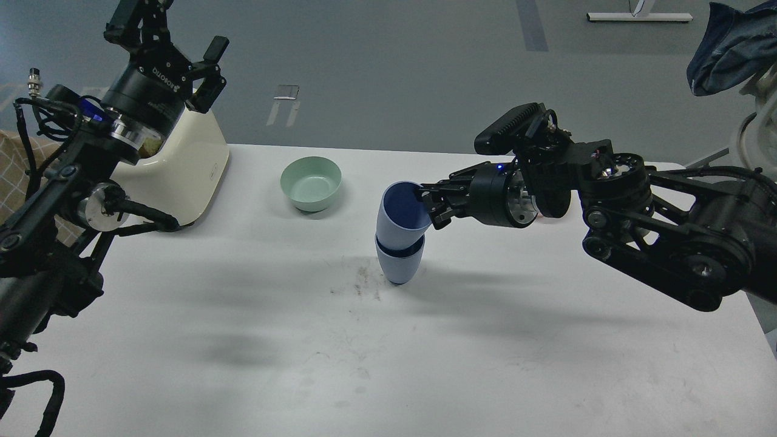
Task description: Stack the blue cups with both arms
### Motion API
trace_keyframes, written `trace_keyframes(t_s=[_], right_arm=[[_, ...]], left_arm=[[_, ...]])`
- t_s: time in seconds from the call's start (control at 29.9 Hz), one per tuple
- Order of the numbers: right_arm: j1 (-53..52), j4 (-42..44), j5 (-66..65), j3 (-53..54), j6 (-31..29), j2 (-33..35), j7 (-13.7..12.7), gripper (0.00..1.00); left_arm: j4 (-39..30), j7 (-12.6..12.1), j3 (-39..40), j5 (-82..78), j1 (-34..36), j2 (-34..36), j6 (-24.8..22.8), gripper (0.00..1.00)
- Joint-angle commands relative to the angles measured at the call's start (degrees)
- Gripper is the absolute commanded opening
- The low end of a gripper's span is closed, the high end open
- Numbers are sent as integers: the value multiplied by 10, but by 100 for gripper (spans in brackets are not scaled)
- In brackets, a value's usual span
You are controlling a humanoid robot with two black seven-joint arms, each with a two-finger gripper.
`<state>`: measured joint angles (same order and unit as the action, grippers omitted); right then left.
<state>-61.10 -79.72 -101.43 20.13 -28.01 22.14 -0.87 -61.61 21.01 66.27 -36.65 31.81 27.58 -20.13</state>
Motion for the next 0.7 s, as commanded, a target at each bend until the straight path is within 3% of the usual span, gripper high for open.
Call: trace_keyframes(t_s=[0.0,0.13,0.27,0.57,0.67], right_arm=[[6,0,0,0,0,-1,0,0],[13,0,-1,0,0,-1,0,4],[13,3,-2,0,0,-7,-4,20],[12,5,-1,6,0,-8,-4,43],[11,5,2,17,0,-8,-3,60]], left_arm=[[0,0,0,-1,0,-1,0,98],[0,0,-1,-1,0,-1,0,98],[0,0,-1,-1,0,-1,0,98],[0,-1,-1,-1,2,-1,0,98],[0,-1,-1,-1,2,-1,0,98]])
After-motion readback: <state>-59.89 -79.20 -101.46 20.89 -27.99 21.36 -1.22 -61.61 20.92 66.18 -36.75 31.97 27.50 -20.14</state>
